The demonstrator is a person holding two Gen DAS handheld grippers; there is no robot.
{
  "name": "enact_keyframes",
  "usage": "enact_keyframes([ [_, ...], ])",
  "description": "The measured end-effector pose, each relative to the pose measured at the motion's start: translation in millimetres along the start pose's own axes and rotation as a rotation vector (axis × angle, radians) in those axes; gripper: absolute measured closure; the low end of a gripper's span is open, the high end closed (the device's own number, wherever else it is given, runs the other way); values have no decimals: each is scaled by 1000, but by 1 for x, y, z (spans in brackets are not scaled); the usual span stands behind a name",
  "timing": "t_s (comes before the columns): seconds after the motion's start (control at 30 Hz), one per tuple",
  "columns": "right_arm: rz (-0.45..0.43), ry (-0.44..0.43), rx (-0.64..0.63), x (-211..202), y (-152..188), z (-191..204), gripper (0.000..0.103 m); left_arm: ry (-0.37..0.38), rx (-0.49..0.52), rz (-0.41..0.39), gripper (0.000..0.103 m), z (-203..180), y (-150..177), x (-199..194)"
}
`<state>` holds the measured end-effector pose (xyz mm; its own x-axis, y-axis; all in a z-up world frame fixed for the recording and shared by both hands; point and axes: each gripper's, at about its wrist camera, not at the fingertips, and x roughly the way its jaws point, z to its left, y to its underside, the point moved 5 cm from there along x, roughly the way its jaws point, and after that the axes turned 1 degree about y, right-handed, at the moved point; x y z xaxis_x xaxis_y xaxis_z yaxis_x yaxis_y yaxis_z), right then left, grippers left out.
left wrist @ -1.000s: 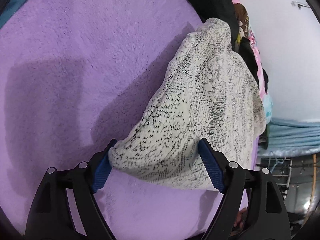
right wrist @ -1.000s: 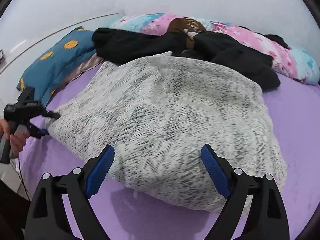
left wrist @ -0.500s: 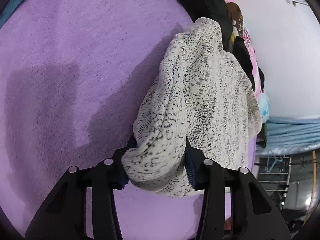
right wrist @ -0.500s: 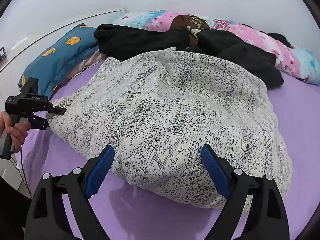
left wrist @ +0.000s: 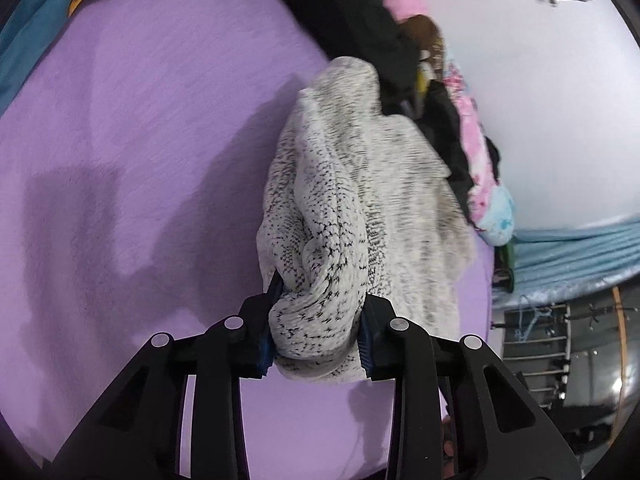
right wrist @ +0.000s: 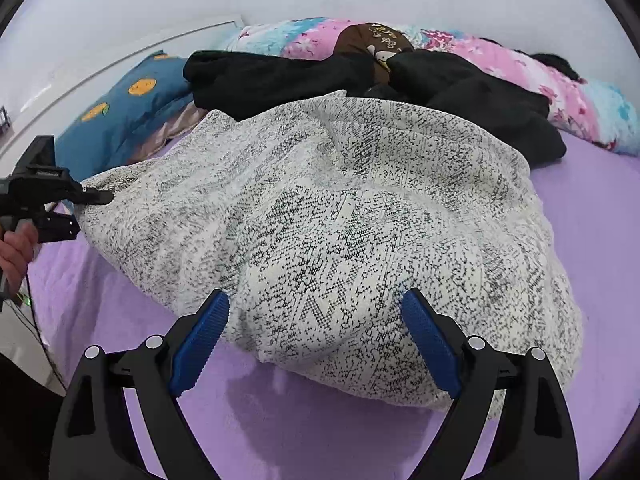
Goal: Fold large clothes
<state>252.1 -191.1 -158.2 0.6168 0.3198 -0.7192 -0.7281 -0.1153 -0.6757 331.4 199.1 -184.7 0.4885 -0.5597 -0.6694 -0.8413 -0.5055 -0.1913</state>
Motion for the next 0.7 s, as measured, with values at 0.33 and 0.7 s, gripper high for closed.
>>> enact_keyframes([
  [0.33,-19,-74,82,-72,-52,7,13,-78,188,-72,74,-57,21,-18],
  [0.7,112,-104,-1,-122,-150,76,12,-300,466,-192,74,-127,50,-9],
])
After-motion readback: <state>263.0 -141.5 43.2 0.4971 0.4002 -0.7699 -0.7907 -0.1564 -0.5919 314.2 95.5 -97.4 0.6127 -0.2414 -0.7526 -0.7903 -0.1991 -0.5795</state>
